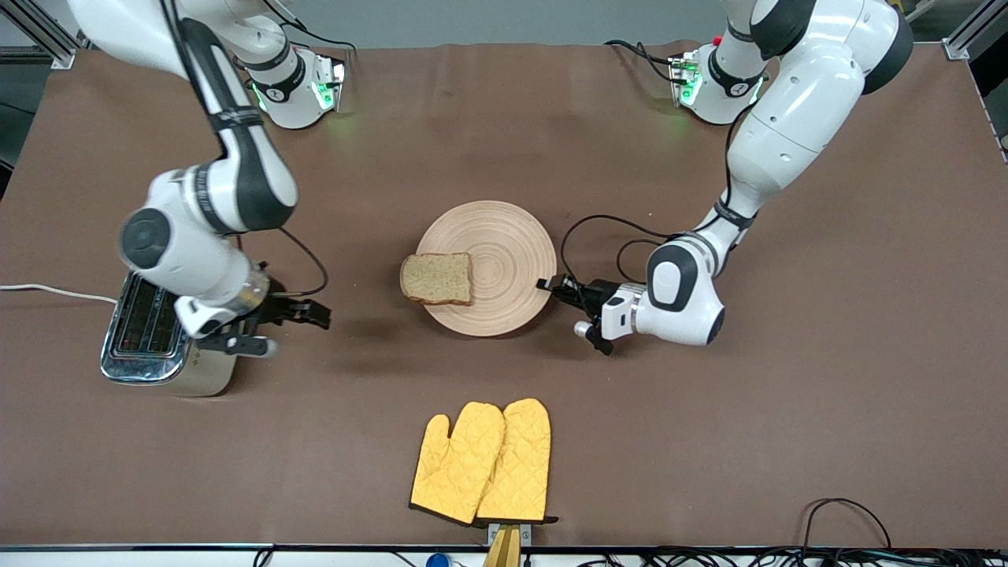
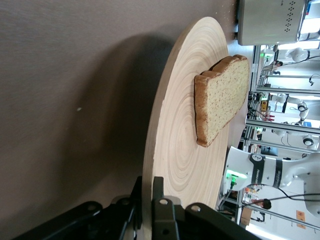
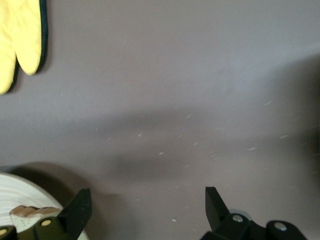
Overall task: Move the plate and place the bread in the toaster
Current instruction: 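Push the plate further with the left gripper while the right gripper reaches the bread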
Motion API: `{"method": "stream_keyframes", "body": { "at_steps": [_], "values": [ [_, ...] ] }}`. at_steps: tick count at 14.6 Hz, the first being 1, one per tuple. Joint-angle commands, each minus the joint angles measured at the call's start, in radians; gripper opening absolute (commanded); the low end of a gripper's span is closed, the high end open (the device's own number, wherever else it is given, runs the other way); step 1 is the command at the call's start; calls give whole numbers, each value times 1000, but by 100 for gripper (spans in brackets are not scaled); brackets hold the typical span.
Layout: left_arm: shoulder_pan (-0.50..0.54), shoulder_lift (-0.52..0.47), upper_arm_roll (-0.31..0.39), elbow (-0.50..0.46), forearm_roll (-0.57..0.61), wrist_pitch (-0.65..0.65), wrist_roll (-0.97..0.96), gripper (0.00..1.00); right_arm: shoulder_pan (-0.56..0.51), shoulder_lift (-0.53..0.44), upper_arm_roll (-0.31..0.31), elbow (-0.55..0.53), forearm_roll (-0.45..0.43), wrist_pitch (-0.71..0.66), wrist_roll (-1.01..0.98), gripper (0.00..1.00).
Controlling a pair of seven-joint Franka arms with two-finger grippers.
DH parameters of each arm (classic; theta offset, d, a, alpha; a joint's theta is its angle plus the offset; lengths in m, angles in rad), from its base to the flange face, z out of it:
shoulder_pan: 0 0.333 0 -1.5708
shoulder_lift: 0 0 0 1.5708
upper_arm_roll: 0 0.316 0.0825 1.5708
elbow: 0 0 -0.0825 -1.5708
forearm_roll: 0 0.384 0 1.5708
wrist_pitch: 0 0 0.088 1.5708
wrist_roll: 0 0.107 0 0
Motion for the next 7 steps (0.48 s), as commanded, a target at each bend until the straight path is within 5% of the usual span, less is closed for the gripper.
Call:
{"method": "stream_keyframes", "body": {
  "at_steps": [1, 3, 4, 6, 7],
  "values": [
    [-10, 14, -10, -14, -85, 18, 81, 0, 7, -66, 74, -162, 14, 108, 85, 100],
    [2, 19, -10, -31, -86, 18, 95, 5, 10, -86, 106, -247, 16, 181, 110, 100],
    [10, 17, -10, -34, -88, 18, 95, 16, 13, -100, 124, -298, 19, 232, 113, 100],
    [37, 14, -9, -32, -91, 18, 86, 98, 25, -103, 137, -323, 20, 248, 151, 100],
    [63, 6, -9, -32, -91, 15, 69, 100, 37, -100, 137, -324, 20, 249, 165, 100]
  ]
}}
